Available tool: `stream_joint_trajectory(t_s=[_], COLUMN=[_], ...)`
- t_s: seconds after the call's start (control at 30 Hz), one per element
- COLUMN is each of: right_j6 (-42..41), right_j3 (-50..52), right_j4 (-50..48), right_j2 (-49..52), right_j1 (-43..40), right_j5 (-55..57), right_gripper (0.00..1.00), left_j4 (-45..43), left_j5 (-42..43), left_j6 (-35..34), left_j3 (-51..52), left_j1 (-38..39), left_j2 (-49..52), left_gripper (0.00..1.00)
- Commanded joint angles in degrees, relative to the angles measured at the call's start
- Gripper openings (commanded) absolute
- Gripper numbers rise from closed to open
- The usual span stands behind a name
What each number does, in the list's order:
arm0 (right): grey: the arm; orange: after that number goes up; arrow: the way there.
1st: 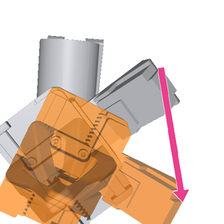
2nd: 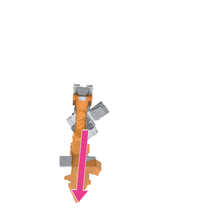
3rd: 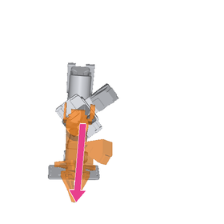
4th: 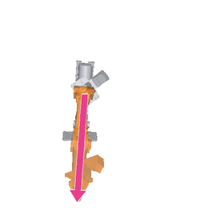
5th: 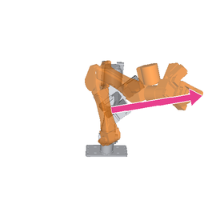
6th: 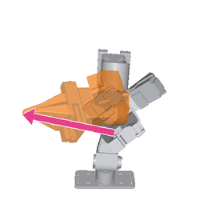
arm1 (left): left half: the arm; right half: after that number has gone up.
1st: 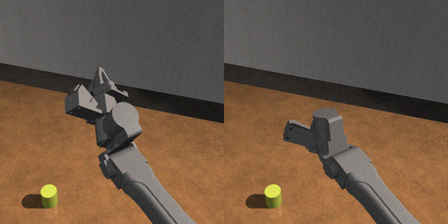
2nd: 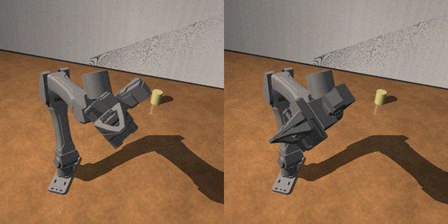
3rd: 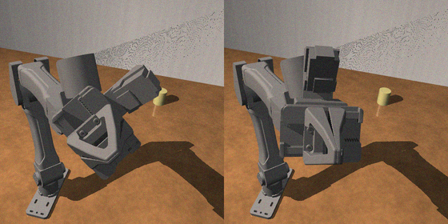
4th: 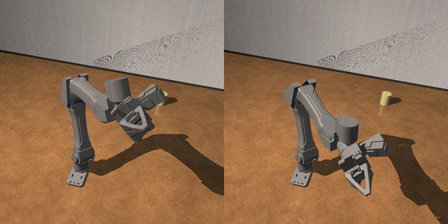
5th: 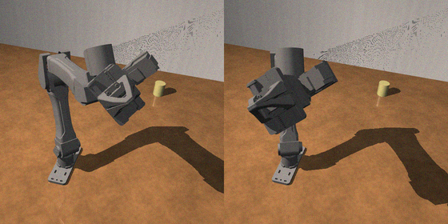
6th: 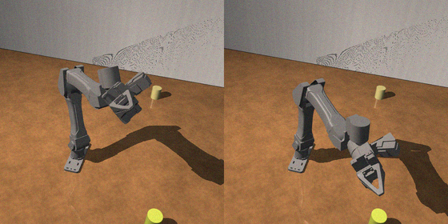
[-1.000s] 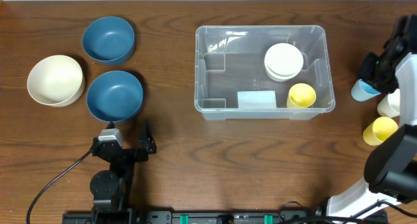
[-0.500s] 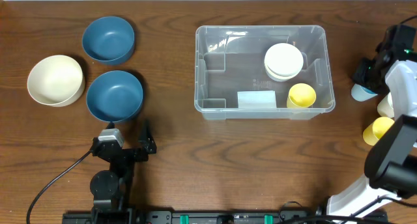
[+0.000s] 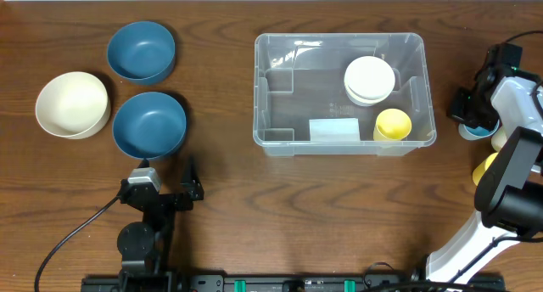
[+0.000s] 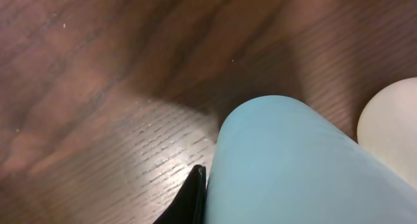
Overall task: Pack container
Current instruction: 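Move the right gripper to the light-blue cup and grasp it, then carry the light-blue cup over the yellow cup and insert it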
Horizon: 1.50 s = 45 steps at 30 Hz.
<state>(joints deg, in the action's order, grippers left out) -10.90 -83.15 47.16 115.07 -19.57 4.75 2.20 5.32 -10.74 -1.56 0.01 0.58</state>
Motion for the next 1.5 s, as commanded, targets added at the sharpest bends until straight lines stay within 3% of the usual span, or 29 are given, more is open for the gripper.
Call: stream_joint_trajectory(t_s=[0.0, 0.2, 0.4, 0.7, 1.0, 1.47], right_j6=[0.24, 0.2, 0.04, 0.74, 0.74, -2.03], right_j3=[-3.32, -13.57, -30.84, -49.05, -48.39, -34.64], right_j4=[1.36, 9.81, 25.44, 45.9, 50.16, 50.16], right_j2=[-0.11, -0.28, -0.33, -0.33, -0.33, -0.35], right_j1=[0.0, 1.64, 5.18, 16.81, 28.44, 31.36], right_j5=[-0.5, -0.52, -5.42, -10.95, -9.07, -4.52], right_gripper=[0.01, 0.01, 0.01, 0.01, 0.01, 0.01], left_j4=[1.4, 1.4, 1.4, 1.42, 1.4, 1.4], left_j5=[-0.04, -0.04, -0.04, -0.04, -0.04, -0.04], left_j6=[-0.5, -0.5, -0.5, -0.5, -0.5, -0.5], left_j3=[1.33, 1.33, 1.33, 1.33, 1.33, 1.33], left_j1=[-0.11, -0.11, -0.11, -0.11, -0.11, -0.11], left_j2=[-0.35, -0.35, -0.35, -0.35, -0.35, -0.35], left_gripper=[0.98, 0.98, 0.98, 0.98, 0.98, 0.98])
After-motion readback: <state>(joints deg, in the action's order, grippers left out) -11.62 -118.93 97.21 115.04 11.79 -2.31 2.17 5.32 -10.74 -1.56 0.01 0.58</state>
